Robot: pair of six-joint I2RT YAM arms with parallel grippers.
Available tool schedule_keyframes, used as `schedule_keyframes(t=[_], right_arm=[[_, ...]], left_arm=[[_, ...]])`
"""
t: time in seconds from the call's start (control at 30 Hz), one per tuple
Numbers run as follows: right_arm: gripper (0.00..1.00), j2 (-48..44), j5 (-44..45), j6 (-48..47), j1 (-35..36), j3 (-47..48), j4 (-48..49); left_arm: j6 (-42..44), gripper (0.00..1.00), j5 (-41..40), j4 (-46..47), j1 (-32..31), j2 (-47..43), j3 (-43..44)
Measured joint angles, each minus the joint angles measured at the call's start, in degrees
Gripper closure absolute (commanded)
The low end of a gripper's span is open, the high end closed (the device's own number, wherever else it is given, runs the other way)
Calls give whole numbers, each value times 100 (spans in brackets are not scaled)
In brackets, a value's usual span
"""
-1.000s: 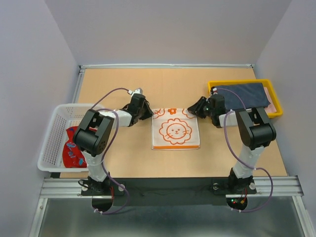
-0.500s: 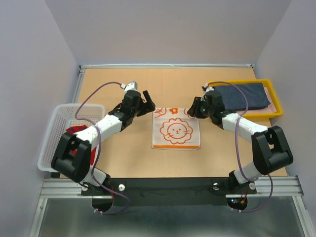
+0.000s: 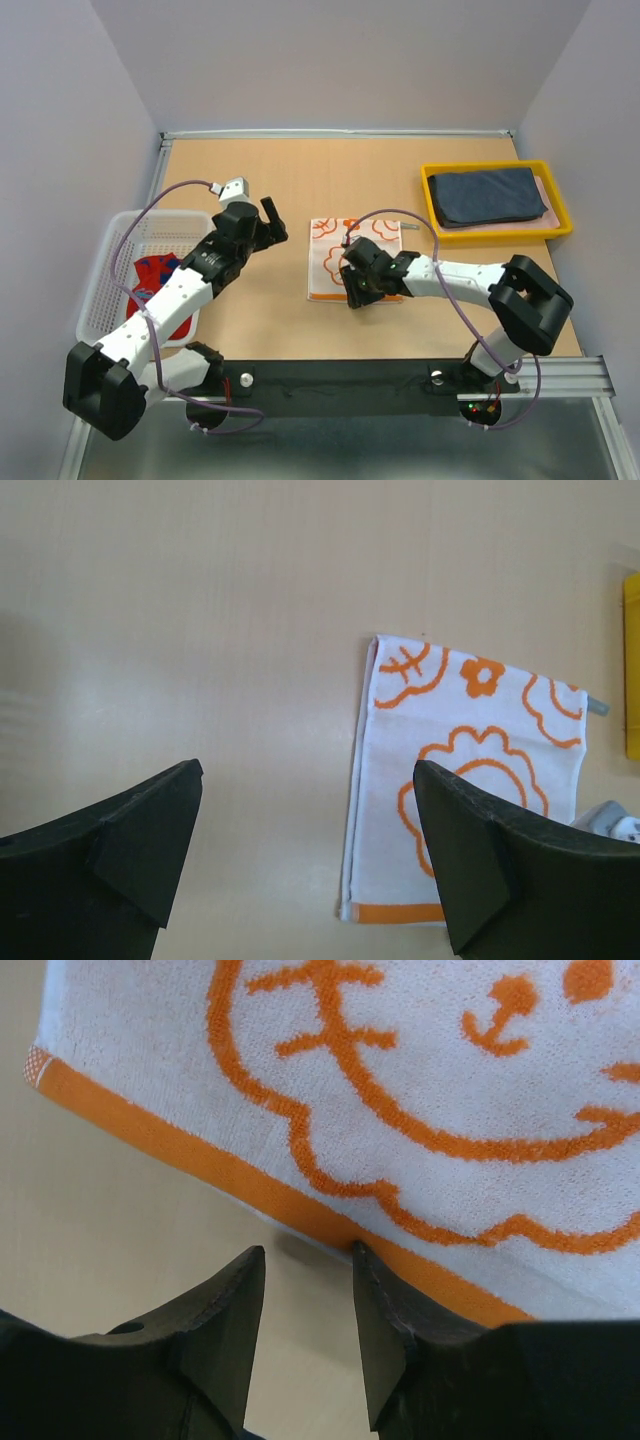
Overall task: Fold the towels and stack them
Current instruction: Fold the towel
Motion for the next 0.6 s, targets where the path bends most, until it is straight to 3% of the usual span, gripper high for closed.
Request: schedule_keyframes(t=[0.17,0.37,0.5,0.6], right_arm=[[54,149,203,280,669,181,-114],[51,122,-166,343,1362,321,-614],[41,-74,-254,-118,1182,726,-1231],[38,-385,-407,-704,367,1211,-1412]], left_arm=[[50,2,2,-328,0,-260,-173],[402,1,4,-522,0,-382,-173],[901,1,90,-568,0,-334,-116],[1331,1,295,-555,0,-153,94]])
